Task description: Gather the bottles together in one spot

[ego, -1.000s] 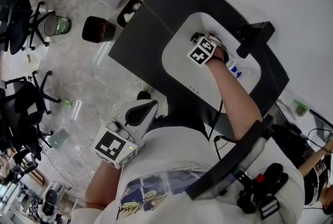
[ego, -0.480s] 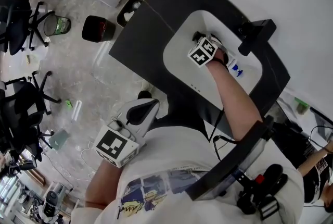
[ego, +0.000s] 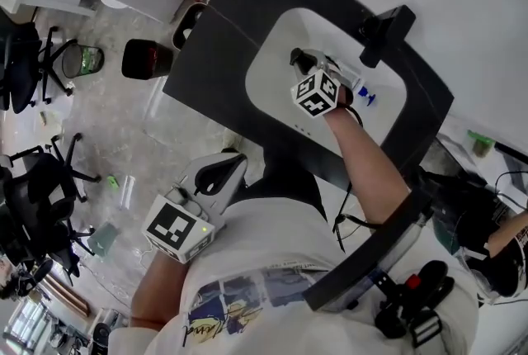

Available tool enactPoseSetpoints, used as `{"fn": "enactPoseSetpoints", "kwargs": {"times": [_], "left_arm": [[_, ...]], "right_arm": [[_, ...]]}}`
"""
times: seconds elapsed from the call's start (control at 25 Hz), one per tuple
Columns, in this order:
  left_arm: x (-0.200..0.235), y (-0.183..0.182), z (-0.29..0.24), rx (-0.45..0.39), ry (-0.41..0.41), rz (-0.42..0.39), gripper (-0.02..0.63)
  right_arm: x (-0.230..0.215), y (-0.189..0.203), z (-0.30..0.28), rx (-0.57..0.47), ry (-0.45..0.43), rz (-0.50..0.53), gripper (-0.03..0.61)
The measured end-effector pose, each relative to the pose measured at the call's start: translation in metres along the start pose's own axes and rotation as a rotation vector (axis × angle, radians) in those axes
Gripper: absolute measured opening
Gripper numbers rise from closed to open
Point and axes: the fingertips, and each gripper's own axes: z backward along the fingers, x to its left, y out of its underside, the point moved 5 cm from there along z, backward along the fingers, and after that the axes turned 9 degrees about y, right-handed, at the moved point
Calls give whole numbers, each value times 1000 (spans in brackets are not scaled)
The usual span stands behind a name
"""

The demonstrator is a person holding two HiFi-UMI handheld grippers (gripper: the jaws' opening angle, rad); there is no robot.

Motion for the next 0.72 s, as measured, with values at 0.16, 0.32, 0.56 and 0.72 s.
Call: {"fn": "enactPoseSetpoints", "kwargs": {"times": [0.16, 0.32, 0.56, 0.72], "left_arm": [[-6, -3, -2, 33, 38, -36, 2], [-13, -6, -6, 63, 81, -76, 2], [-27, -12, -18, 100, 155, -135, 2], [-37, -13, -30, 131, 215, -167, 2]], "right_arm": [[-5, -11, 25, -92, 13, -137, 80], [-11, -12, 52, -151, 39, -245, 80], [-20, 4, 98, -195, 87, -343, 80], [-27, 24, 131, -217, 128, -393, 80]]}}
